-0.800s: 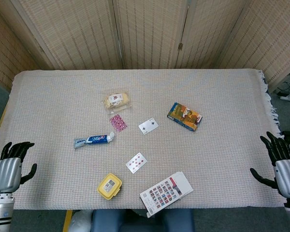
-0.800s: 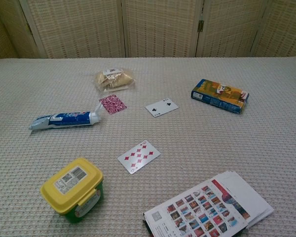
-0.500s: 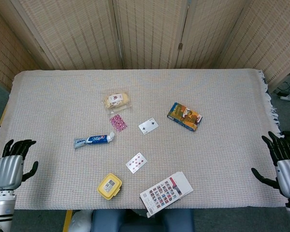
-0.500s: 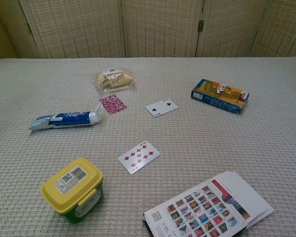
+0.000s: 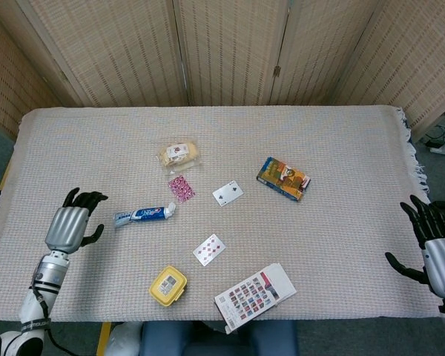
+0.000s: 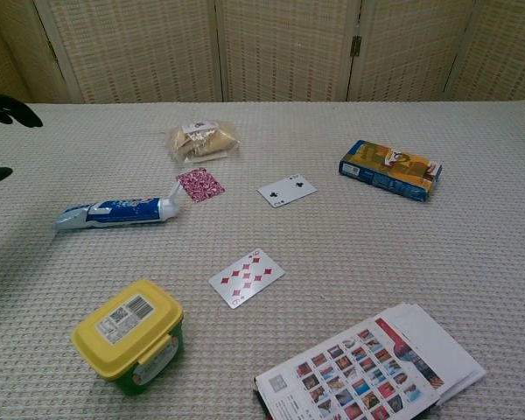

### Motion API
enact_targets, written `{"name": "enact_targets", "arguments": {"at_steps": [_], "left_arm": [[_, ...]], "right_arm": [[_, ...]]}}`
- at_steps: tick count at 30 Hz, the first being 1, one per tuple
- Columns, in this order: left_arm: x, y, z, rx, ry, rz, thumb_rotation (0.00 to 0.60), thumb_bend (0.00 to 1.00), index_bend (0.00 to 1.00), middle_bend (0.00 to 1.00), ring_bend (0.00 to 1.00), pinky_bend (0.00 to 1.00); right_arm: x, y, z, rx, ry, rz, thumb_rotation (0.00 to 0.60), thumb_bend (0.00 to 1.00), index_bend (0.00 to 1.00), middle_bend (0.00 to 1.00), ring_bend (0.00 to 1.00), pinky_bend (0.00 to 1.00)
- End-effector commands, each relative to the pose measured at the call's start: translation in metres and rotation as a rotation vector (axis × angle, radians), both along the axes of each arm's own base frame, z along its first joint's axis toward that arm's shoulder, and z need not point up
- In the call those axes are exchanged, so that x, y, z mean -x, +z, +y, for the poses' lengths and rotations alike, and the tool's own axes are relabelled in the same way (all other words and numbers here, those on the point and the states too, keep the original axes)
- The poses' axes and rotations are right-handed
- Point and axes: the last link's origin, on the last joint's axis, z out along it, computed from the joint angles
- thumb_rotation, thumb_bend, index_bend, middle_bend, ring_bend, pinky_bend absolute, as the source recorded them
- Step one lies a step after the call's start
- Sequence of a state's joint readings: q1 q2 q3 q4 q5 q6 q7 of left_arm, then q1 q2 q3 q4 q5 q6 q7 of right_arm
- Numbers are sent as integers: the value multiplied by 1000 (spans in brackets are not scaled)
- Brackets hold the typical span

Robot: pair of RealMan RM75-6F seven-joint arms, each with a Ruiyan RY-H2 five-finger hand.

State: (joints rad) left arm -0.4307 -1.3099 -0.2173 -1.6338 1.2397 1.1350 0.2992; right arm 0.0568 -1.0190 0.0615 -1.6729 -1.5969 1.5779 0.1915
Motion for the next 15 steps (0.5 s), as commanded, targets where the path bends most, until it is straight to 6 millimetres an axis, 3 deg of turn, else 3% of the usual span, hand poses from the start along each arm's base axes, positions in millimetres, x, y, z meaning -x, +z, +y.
{"name": "enact_targets", "arguments": {"at_steps": [1,8,15], "left_arm": [[-14,-25,21,47,-13,27,600,439,265,243,201,94],[-24,-66,35,104,-9,87,600,390,256,244,202,94],[-24,-99,44,127,10,138,600,362,167,244,195,94]], "right_arm": [[0,0,0,0,-2,-1,600,299,0,0,0,0],[4,1,1,3,-18,-9,600,299,0,0,0,0],[7,-1,1,-2,-25,-15,600,298,0,0,0,0]]}}
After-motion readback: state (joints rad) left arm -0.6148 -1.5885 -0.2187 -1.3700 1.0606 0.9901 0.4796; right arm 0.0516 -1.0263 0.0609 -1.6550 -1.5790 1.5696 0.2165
